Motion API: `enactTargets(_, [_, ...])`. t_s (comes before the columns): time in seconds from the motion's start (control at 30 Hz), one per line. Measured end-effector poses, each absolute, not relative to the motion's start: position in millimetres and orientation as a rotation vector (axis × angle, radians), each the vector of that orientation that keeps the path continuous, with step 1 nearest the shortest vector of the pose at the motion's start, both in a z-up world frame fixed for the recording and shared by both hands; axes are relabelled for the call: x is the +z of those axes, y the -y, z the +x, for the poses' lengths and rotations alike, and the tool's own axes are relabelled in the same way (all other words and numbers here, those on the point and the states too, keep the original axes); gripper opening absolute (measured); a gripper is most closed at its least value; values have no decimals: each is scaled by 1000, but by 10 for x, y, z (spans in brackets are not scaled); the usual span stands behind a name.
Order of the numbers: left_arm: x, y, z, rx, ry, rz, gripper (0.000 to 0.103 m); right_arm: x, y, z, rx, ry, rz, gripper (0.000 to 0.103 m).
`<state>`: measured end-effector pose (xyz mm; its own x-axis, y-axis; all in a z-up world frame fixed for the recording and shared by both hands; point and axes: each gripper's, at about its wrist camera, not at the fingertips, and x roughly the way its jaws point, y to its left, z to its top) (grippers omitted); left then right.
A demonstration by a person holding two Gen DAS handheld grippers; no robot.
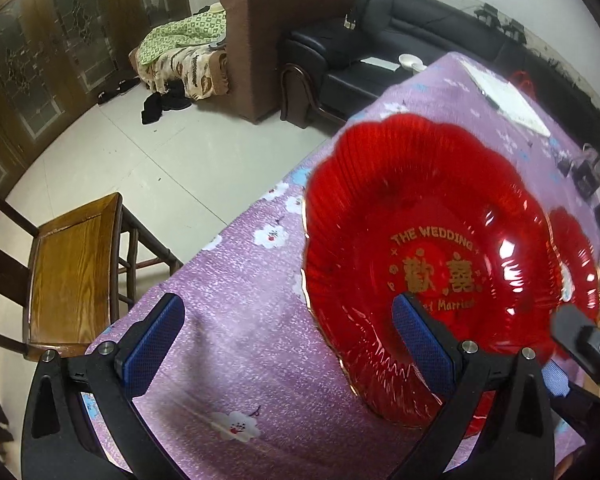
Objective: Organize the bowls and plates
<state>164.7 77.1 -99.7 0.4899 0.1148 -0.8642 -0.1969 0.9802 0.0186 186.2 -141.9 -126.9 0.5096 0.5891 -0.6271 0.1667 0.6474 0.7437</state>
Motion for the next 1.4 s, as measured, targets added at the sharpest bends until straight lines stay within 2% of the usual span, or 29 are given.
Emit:
enactTargets(0.03, [-1012, -764, 1647, 189, -1042, -83, 103, -1349, 1440, 1891, 298, -1052, 886, 75])
enactTargets(0.1, [-1049, -745, 1646, 182, -1046, -82, 97, -1487, 1479, 1918, 289, -1088, 924, 54])
enactTargets(0.17, [-1076, -740, 1647, 168, -1050, -96, 85, -1539, 1521, 1931, 283, -1080, 942, 48])
enactTargets(0.23, [-1075, -722, 1647, 171, -1037, -89, 79, -1548, 1512, 1959, 280, -1082, 921, 41])
enactTargets(0.3, [-1066, -688, 1646, 165, -1023, -77, 69, -1565, 1485, 1970, 274, -1088, 900, 27])
enactTargets(0.4, [-1050, -646, 1644, 151, -998, -61, 50, -1573, 1463, 1956, 277, -1081, 887, 21])
enactTargets(0.47, [-1039, -641, 1647, 132, -984, -72, 29, -1546, 1433, 1944, 281, -1069, 864, 19])
enactTargets(0.5, [-1045, -643, 1662, 103, -990, -94, 22, -1526, 1410, 1931, 273, -1059, 839, 19])
enactTargets(0.77, [-1055, -683, 1588, 70, -1016, -120, 20, -1387, 1288, 1840, 254, -1040, 763, 19])
enactTargets(1.1, [-1012, -1034, 929, 88, -1066, -113, 22, -1338, 994, 1509, 342, -1123, 728, 20])
enactTargets(1.13, [-1010, -1047, 902, 94, -1068, -106, 24, -1335, 925, 1472, 356, -1131, 716, 20])
enactTargets(1.17, [-1016, -1069, 874, 102, -1084, -97, 31, -1340, 871, 1463, 369, -1139, 706, 20])
enactTargets(1.23, [-994, -1091, 848, 87, -1087, -98, 34, -1348, 817, 1454, 391, -1145, 711, 24])
enactTargets(1.27, [-972, -1086, 821, 98, -1091, -89, 44, -1331, 811, 1445, 393, -1142, 707, 26])
enactTargets(1.33, [-897, -1097, 709, 137, -1078, -51, 63, -1259, 831, 1419, 398, -1118, 670, 35])
enactTargets(1.4, [-819, -1129, 569, 145, -1030, -26, 64, -1170, 956, 1354, 392, -1064, 679, 50])
